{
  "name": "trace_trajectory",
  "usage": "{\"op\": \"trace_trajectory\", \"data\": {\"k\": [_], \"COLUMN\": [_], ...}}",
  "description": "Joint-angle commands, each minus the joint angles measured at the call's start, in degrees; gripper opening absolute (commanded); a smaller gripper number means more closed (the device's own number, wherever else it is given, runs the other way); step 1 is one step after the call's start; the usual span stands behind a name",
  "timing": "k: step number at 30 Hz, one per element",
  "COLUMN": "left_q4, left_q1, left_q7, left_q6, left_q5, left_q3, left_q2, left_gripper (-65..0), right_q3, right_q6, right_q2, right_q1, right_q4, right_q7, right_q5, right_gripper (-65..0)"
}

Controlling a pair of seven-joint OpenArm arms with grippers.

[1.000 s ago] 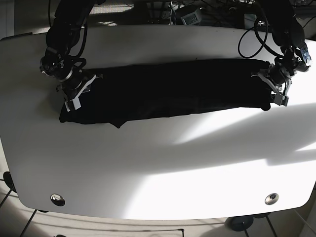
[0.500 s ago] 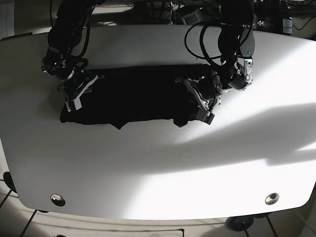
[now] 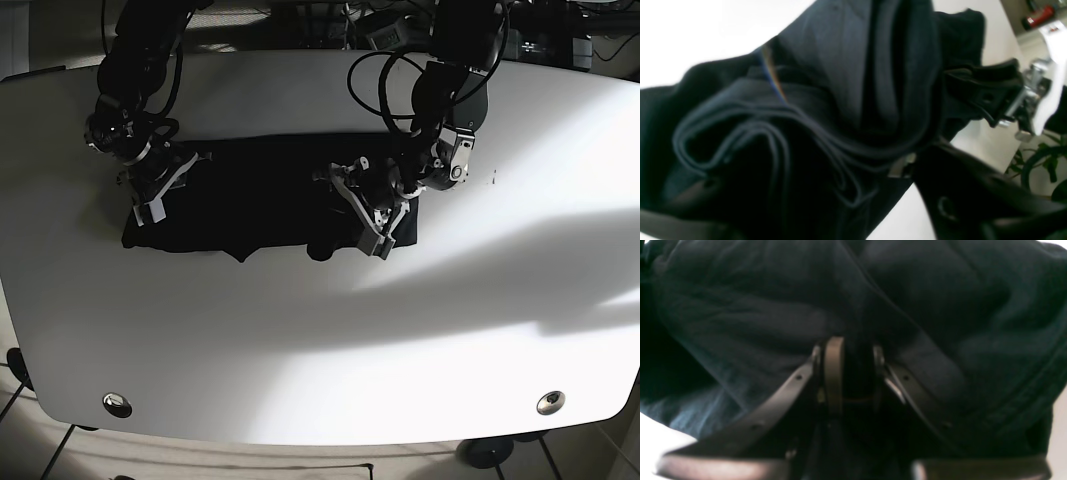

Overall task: Fold the T-shirt properly
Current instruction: 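Grasp the strip's end with the left gripper and fold it toward the right gripper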

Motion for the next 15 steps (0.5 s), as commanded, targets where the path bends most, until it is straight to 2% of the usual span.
{"op": "trace_trajectory", "data": {"k": [1, 5, 9, 12, 15], "left_q4": [0.98, 1.07, 1.68, 3.71, 6.26], "left_q1": [-3.65, -7.08, -11.04, -11.30, -9.02], "left_q7": [-1.96, -7.94, -13.74, -17.61, -23.33], "left_q6": [3.80, 11.62, 14.52, 14.61, 14.43], "left_q5": [-1.18, -1.09, -1.18, -1.18, -1.26], "left_q3": [4.11, 15.71, 26.61, 28.11, 28.11], "left_q2": [1.73, 1.73, -1.44, -4.07, -9.52], "left_gripper": [-31.1, -30.4, -30.4, -30.6, -30.6], "right_q3": [-0.13, -0.13, -0.13, -0.13, -0.13], "right_q6": [-0.01, -0.01, -0.01, -0.01, -0.01], "right_q2": [0.05, 0.05, 0.05, 0.05, 0.05], "right_q1": [0.10, 0.19, 0.37, 0.46, 0.37], "right_q4": [0.41, 0.50, 0.50, 1.64, 5.42], "right_q7": [-1.90, -1.90, -1.90, -1.90, -2.16], "right_q5": [-1.36, -1.36, -1.36, -1.36, 0.40], "right_gripper": [-54.1, -54.1, -54.1, -54.1, -53.6]}}
